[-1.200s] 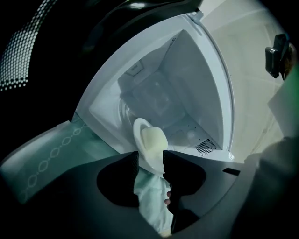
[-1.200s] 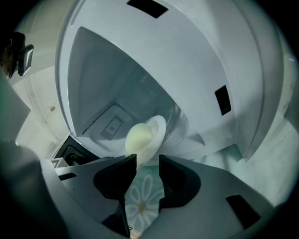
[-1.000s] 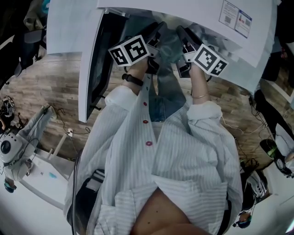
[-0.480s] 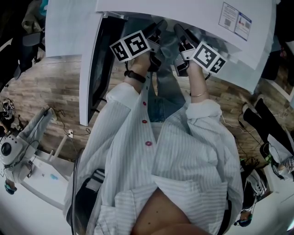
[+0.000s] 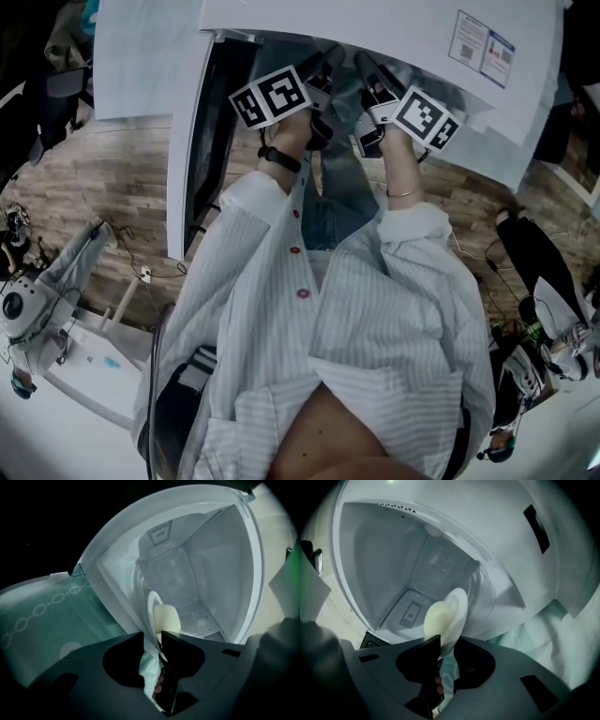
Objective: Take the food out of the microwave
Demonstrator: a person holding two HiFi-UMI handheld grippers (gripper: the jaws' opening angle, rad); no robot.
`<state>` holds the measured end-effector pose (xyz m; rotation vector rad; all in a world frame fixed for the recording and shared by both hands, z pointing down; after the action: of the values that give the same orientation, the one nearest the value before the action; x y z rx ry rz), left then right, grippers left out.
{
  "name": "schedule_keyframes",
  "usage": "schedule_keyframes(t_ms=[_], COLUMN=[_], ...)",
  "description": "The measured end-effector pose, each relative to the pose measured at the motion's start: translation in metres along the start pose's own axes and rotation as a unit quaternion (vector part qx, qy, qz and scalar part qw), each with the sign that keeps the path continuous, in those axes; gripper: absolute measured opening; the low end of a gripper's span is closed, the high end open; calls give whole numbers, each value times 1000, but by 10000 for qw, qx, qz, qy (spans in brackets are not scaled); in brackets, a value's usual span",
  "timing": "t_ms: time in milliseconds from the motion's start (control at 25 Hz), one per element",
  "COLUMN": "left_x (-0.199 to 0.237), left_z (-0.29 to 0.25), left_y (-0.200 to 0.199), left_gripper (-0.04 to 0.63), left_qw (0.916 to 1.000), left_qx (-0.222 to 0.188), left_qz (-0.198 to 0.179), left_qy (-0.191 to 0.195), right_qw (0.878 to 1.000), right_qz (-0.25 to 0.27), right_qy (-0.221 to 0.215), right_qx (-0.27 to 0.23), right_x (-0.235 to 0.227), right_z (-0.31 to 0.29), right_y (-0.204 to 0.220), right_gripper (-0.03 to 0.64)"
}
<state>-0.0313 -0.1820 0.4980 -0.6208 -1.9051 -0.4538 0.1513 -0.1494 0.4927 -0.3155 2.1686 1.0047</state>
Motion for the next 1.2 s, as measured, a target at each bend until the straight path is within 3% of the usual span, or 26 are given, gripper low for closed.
schedule_keyframes(t_ms=[120,280,640,1200], left_x=[-4,-5,-3,2], left_z=[1,2,10,25], left_y=[0,1,4,2], left_gripper=[81,64,55,54], left_qw=[10000,9999,9999,9995], left_qx=[32,55,122,273], left_qz=[-55,-95,-6,-167], left_qy=[38,31,35,70], right_qw=[9999,9995,9987,9974], right_qz=[-116,-290,-492,-652], right_qy=[-32,-75,-55,44], right_qx=[-40,-71,-114,-314], right_x=[2,1,5,18], right_z=[1,2,7,11], right_y=[2,5,13,30], right_gripper=[101,91,83,81])
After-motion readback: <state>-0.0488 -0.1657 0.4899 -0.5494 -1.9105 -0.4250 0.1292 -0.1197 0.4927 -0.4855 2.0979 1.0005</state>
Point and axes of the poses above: the fingertips, and each gripper's own axes: z backward along the fingers, x to its left, y out of its underside, the point moved 10 cm from there along z, backward along the fingers, and after that the axes turned 15 degrees about z, right-handed, at the moved point
